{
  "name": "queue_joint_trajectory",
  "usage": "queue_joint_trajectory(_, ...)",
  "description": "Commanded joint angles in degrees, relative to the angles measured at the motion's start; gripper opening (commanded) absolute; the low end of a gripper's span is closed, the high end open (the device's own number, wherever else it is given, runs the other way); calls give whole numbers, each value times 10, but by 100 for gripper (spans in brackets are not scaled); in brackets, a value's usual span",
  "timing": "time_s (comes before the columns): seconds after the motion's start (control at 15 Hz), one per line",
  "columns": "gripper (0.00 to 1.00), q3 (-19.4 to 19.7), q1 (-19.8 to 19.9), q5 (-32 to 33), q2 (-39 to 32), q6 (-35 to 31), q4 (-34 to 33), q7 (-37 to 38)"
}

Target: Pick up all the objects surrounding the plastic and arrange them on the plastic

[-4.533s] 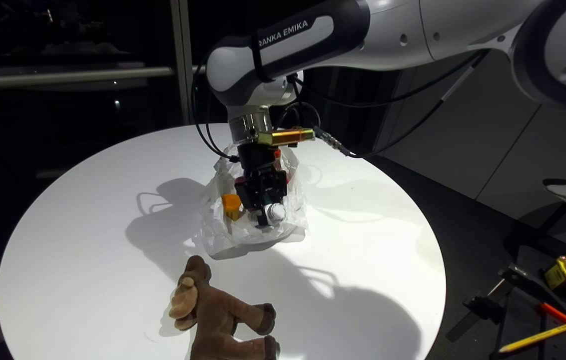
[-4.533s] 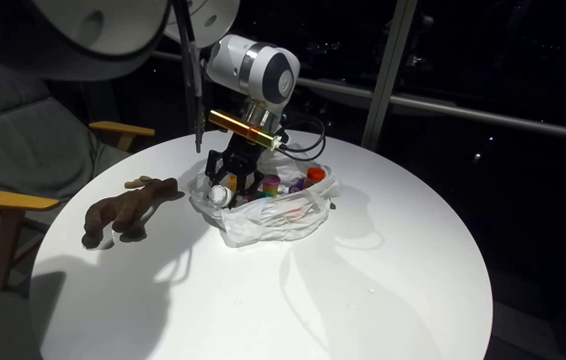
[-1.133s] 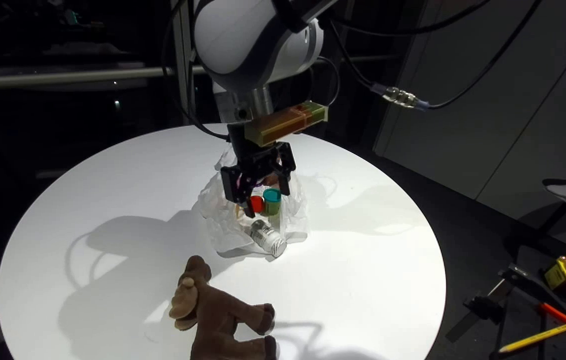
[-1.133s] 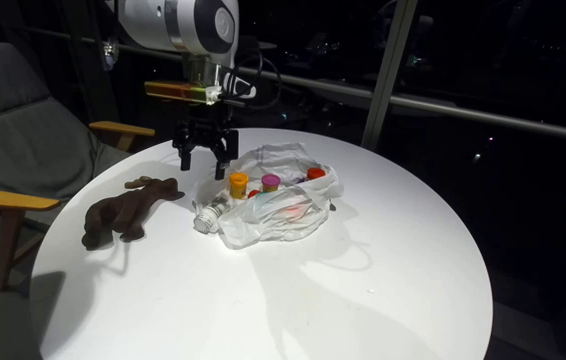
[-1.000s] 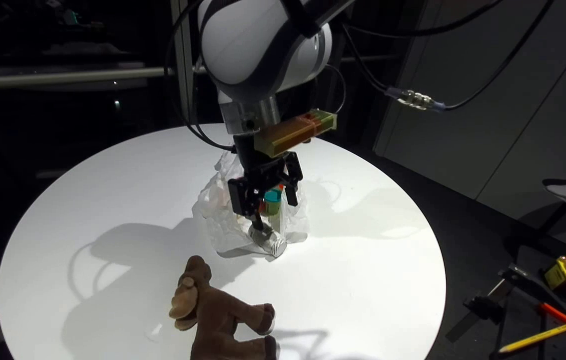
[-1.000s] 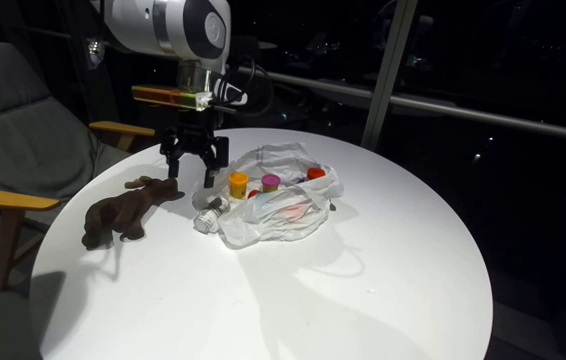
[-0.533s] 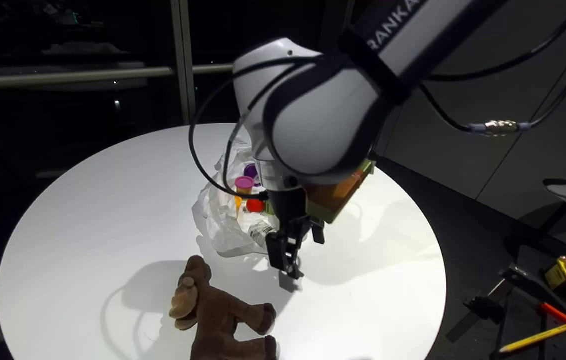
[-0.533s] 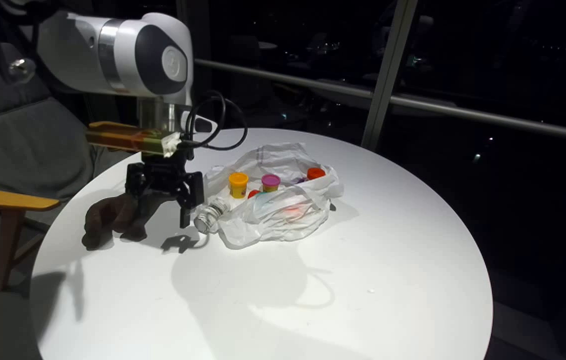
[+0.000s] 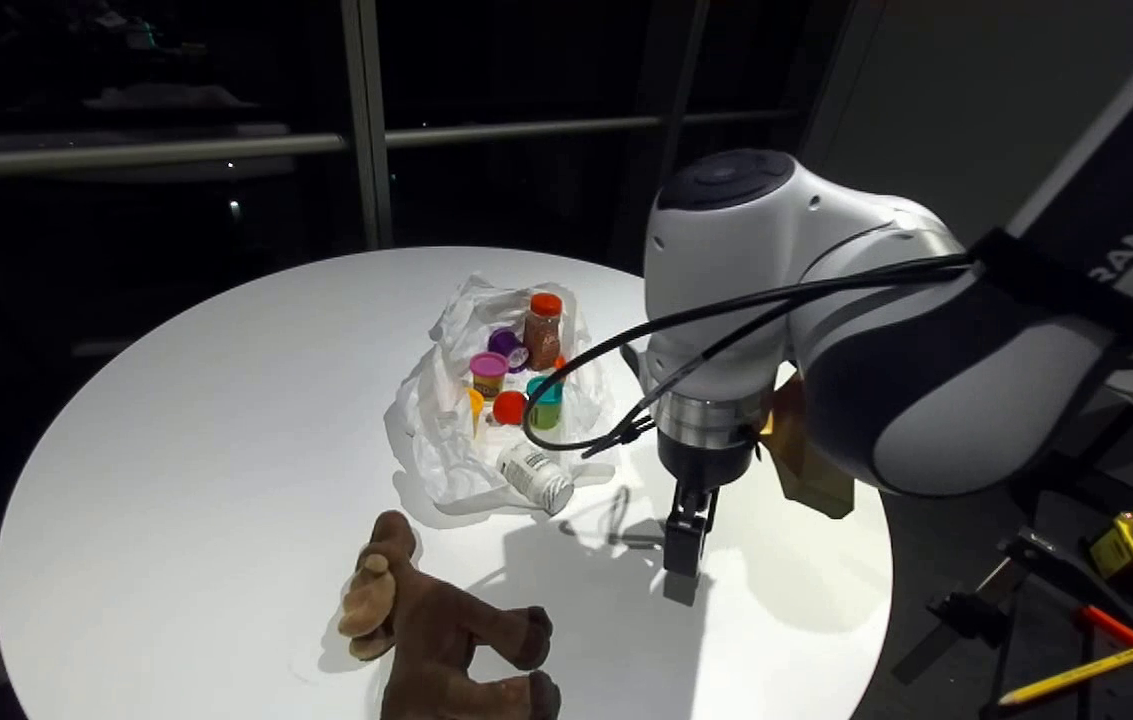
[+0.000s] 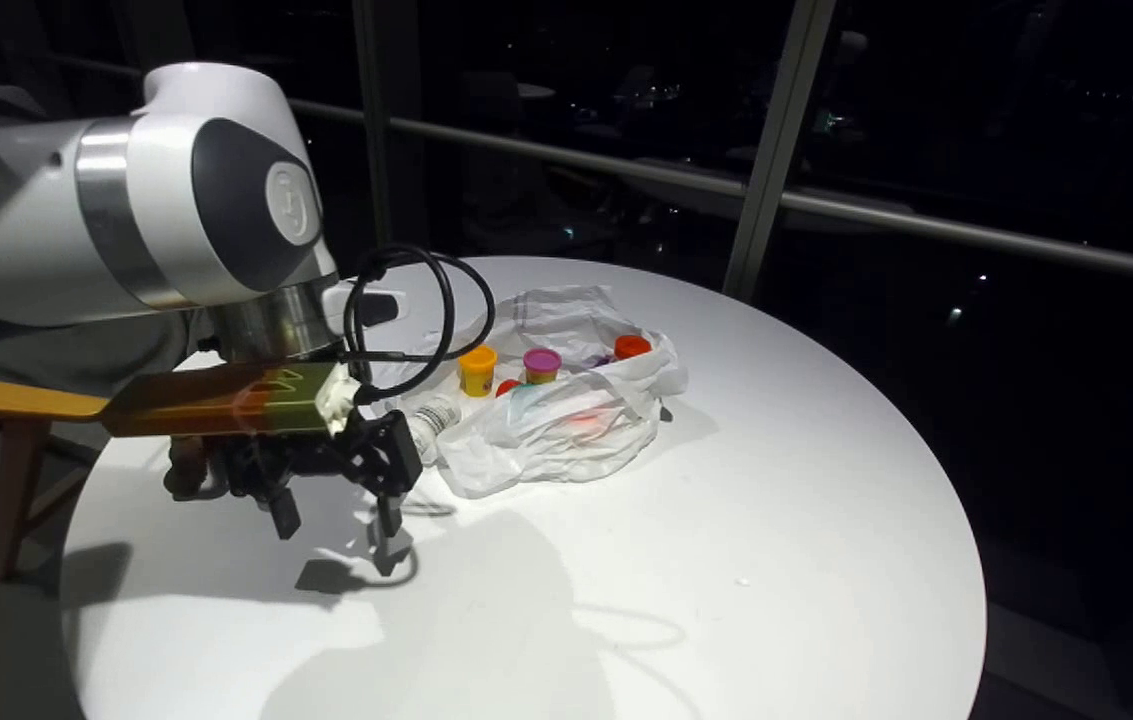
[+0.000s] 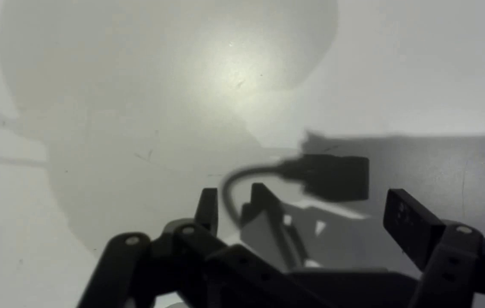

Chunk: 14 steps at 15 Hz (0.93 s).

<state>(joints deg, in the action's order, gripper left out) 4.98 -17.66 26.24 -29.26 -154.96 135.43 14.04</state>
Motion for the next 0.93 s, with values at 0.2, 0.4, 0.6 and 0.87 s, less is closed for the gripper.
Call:
queue_joint_trajectory(0.2,100,0,19,-19,62,-109,44,-18)
queue_joint_trajectory(0.4,100,-23,33,-66,52,-144,34,-36)
queue_joint_trajectory(0.6,100,-50,49,-113,30,-152,19,-61)
queue_joint_trajectory(0.87,100,-61,52,-147,8,-159,-4,-76)
